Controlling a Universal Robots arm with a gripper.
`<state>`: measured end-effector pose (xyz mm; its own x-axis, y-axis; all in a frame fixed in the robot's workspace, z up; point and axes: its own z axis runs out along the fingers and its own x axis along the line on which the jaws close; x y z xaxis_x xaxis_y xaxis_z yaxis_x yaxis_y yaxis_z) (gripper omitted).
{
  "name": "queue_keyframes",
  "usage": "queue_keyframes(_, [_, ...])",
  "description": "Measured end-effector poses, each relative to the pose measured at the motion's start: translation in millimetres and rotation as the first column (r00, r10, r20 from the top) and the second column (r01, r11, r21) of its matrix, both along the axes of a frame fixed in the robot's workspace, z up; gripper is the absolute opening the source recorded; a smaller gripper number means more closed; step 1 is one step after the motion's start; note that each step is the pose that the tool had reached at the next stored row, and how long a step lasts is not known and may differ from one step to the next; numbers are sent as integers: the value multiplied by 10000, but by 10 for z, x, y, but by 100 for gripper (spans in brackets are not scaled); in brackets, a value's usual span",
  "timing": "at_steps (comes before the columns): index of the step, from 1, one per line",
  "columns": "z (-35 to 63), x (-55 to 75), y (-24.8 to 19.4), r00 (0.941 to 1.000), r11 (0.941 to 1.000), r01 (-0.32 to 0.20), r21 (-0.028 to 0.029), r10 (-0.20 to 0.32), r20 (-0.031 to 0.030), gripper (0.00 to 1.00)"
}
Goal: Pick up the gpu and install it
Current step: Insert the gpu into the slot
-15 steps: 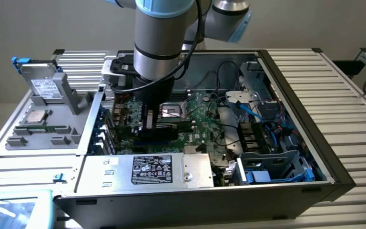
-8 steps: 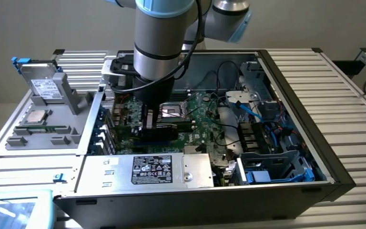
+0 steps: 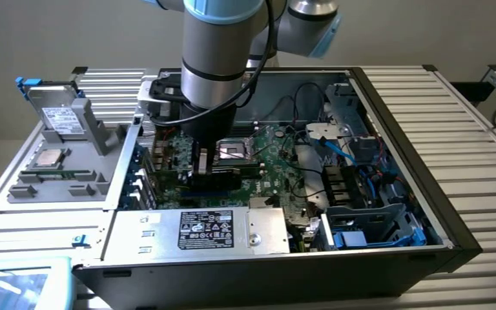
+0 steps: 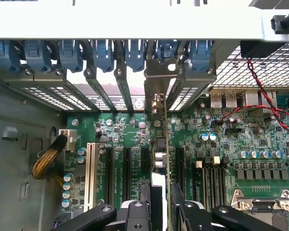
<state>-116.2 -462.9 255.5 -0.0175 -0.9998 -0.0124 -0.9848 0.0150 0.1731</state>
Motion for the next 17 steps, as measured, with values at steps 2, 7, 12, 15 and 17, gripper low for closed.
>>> queue_keyframes(2, [0,0,0,10000,10000,0,0,0,0,27])
queue_keyframes(7, [0,-1,0,10000,10000,1,0,-1,0,27])
queue_keyframes(12, [0,0,1,10000,10000,0,0,0,0,27])
queue_keyframes(15, [0,1,6,10000,10000,1,-1,-1,-1,27])
queue_keyframes(17, [1,10,10,10000,10000,9,-3,-9,-7,27])
